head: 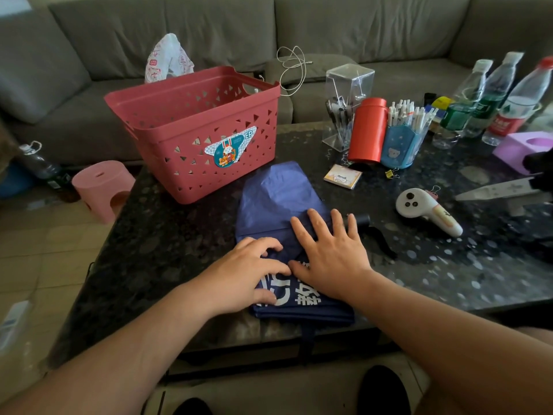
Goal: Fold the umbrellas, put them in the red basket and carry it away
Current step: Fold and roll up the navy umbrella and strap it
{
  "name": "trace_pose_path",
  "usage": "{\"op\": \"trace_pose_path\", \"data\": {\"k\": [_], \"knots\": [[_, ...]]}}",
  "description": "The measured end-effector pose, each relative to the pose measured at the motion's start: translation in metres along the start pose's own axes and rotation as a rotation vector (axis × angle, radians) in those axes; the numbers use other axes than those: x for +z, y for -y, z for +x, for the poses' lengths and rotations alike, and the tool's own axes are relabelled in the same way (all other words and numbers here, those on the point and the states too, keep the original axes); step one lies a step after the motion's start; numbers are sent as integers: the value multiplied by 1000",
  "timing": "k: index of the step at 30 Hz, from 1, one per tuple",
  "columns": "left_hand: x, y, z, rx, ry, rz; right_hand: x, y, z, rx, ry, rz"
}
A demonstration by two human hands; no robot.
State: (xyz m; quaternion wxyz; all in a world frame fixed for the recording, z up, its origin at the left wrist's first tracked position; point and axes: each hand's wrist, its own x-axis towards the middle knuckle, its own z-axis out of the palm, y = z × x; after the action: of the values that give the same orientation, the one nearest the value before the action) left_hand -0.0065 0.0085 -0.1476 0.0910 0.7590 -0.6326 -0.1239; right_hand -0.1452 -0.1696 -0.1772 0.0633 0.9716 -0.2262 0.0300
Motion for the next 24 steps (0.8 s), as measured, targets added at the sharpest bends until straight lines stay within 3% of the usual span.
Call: {"op": "trace_pose_path", "data": {"k": [3, 4, 9, 11, 14, 19, 24], "knots": [[-10, 5, 3, -13, 6, -72, 1, -1, 0, -2, 24, -4], [-15, 7, 5, -40, -59, -173, 1, -1, 0, -1, 22, 2], [-32, 41, 32, -478, -667, -531, 0, 1, -1, 3, 35, 28], [-35, 50, 44, -629, -651, -761, -1, 1, -2, 9, 35, 41], [-38, 52, 59, -688, -520, -1076, -3, -1, -2, 5, 48, 63], [-46, 40, 72, -683, -465, -1273, -15, -12, -2, -43, 23, 161], [-47, 29, 71, -611, -583, -1319, -25, -32, 0, -22, -29, 388]]}}
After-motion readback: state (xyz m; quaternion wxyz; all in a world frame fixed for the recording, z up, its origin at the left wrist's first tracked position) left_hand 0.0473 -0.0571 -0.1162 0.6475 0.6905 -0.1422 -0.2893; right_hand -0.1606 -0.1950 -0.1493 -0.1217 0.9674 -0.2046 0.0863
